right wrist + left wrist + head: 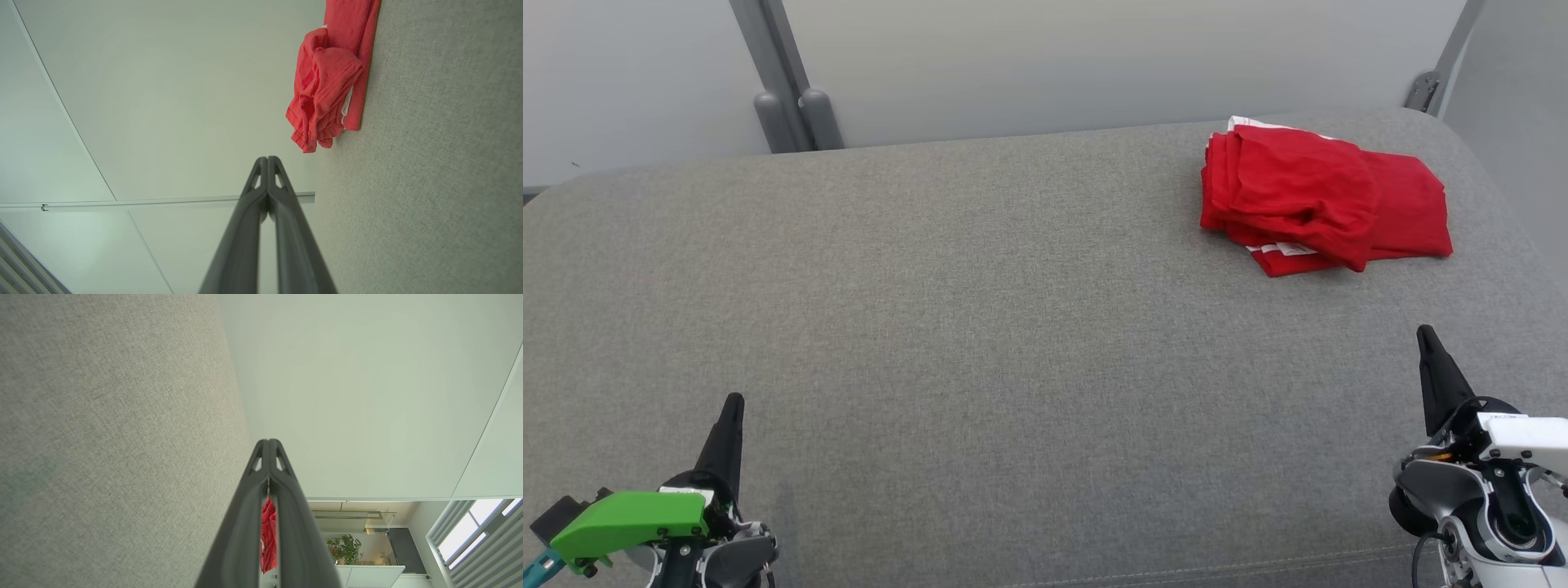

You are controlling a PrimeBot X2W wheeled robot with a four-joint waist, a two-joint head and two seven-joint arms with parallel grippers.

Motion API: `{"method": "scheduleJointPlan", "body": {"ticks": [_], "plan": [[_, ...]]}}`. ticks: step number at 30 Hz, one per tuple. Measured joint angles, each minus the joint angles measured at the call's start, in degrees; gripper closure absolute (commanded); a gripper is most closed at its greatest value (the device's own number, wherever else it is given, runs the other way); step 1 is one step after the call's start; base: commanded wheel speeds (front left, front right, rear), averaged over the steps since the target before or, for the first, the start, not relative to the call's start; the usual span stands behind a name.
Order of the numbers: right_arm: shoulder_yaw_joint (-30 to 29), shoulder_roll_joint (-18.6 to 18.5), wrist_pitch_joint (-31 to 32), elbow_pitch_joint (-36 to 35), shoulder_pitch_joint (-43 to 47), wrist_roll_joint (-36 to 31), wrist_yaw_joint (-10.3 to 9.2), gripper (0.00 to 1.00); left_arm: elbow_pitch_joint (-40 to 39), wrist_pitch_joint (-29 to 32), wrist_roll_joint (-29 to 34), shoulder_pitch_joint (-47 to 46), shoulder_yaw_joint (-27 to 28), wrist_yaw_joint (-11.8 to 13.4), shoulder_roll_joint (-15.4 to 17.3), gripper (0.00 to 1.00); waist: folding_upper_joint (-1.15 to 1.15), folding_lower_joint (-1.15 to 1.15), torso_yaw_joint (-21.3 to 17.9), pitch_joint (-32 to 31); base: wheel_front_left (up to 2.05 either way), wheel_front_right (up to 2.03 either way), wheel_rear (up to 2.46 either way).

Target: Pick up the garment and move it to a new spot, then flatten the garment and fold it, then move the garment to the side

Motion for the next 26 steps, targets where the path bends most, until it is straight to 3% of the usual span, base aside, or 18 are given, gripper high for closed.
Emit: {"method": "scheduleJointPlan", "body": {"ticks": [26], "plan": [[-0.19,0.16,0.08,-0.03,0.00,-0.05,0.00,1.00,0.00,0.01,0.00,0.00,0.04,0.00,-0.02,1.00,0.00,0.00,0.00,0.01,0.00,0.00,0.00]]}}
